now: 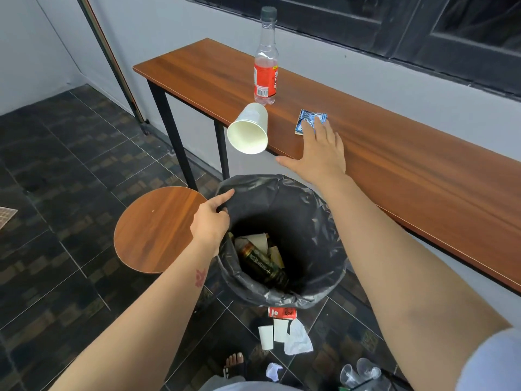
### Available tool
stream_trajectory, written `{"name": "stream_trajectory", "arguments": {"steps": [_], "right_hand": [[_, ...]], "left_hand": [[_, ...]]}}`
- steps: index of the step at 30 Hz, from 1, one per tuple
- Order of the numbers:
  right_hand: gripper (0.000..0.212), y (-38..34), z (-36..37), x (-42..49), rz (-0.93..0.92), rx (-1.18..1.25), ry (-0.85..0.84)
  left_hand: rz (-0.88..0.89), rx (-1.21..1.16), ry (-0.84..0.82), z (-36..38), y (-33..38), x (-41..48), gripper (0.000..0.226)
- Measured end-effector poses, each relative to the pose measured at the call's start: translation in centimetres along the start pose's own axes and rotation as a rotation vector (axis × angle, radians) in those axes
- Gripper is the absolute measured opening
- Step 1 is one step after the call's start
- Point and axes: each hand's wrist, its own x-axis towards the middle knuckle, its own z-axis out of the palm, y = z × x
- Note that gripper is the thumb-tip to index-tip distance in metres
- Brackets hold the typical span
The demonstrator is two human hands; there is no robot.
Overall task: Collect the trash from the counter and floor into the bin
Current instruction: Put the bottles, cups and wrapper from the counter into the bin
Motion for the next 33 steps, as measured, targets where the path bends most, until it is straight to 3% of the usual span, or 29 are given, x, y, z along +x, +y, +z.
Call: {"name": "stream_trajectory", "arguments": {"steps": [5, 14, 18, 21, 25, 27, 30, 33], "right_hand": [[0.095, 0.1, 0.5, 1.0, -0.033, -0.022, -0.051], [0.032, 1.1, 2.6, -4.4, -0.219, -0.068, 0.436], [0.041, 2.2, 3.8, -7.7, -0.318, -0.055, 0.644], [0.033, 2.0, 3.5, -10.6, -0.472, 0.074, 0.735], [0.035, 1.4, 4.9, -14.3, -0.678, 0.154, 0.523], [0.04, 1.3, 6.8, -15.1, -0.631, 0.149, 0.324], [0.047, 0.9, 9.0, -14.9, -0.479, 0.048, -0.132], [0.051, 0.2, 10.0, -14.7, -0.445, -0.05, -0.402]], "left_hand": [[0.003, -0.019, 0.0, 0.1, 0.1, 1.0, 0.048], [0.007, -0.117, 0.025, 0.0, 0.0, 0.2, 0.049], [0.012, -0.091, 0.032, 0.0, -0.1, -1.4, 0.05], [0.016, -0.116, 0.036, -0.1, -0.7, -2.2, 0.051], [-0.009, -0.184, 0.036, -0.7, -1.7, -3.1, 0.052], [-0.031, -0.215, 0.049, -1.1, -2.0, -3.6, 0.052], [-0.038, -0.253, 0.056, -1.7, -2.4, -4.1, 0.051], [-0.038, -0.263, 0.062, -2.4, -3.0, -4.2, 0.051]]}}
